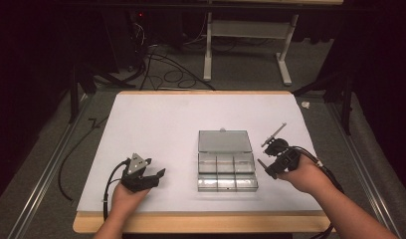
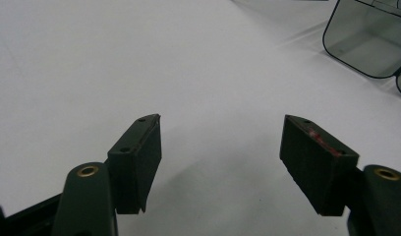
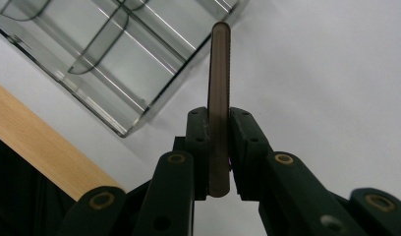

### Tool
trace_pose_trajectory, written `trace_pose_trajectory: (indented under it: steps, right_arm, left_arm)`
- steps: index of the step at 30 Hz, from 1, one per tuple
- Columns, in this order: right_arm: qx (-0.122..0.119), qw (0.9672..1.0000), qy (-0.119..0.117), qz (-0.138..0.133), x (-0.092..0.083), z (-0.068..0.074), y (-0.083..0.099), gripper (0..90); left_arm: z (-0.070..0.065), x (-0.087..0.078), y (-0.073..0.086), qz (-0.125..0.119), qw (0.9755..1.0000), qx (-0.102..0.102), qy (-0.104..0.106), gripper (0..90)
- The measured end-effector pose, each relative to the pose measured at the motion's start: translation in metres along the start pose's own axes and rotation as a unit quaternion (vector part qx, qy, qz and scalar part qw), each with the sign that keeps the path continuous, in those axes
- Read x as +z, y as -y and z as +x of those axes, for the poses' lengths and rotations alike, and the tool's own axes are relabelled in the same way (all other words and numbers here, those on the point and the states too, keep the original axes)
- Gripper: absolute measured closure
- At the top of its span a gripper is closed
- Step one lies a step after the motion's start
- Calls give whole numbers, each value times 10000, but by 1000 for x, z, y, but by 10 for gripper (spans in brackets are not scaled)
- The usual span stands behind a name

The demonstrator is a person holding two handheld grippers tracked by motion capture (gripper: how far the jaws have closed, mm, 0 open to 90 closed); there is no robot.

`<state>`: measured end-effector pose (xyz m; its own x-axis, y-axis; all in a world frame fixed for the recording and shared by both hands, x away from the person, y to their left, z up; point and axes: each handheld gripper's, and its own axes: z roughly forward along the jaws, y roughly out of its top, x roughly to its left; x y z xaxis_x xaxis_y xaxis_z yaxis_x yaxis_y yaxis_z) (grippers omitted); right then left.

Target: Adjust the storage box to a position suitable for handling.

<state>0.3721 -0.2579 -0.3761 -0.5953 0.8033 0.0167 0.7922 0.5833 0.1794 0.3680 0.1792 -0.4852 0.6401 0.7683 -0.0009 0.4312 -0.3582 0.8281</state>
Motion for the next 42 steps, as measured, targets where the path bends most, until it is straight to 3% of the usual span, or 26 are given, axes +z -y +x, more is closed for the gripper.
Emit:
trace_pose_trajectory:
  steps: [4, 5, 8, 25, 38, 40, 42]
  right_arm:
    - [-58, 10000, 12, 0, -1, 4, -5, 804]
    - [21, 10000, 9, 23, -2, 6, -6, 804]
    - [-113, 9999, 3, -23, -3, 7, -10, 804]
    - [-279, 9996, -48, -78, -1, 21, -36, 804]
    - [-450, 9990, -59, 37, 13, 29, -53, 804]
    - [-341, 9993, -60, 114, 16, 32, -56, 804]
    - [-497, 9987, -43, 84, 21, 30, -59, 804]
  left_arm:
    - [0, 0, 0, 7, 10000, 23, 14, 325]
    - [0, 0, 0, 7, 10000, 19, 21, 325]
    - [0, 0, 0, -4, 10000, 19, 28, 325]
    - [0, 0, 0, 6, 10000, -19, 19, 321]
    - [1, 0, 0, 3, 10000, -32, 28, 322]
    - [1, 0, 0, 13, 10000, -41, 41, 322]
    - [1, 1, 0, 0, 10000, -61, 49, 322]
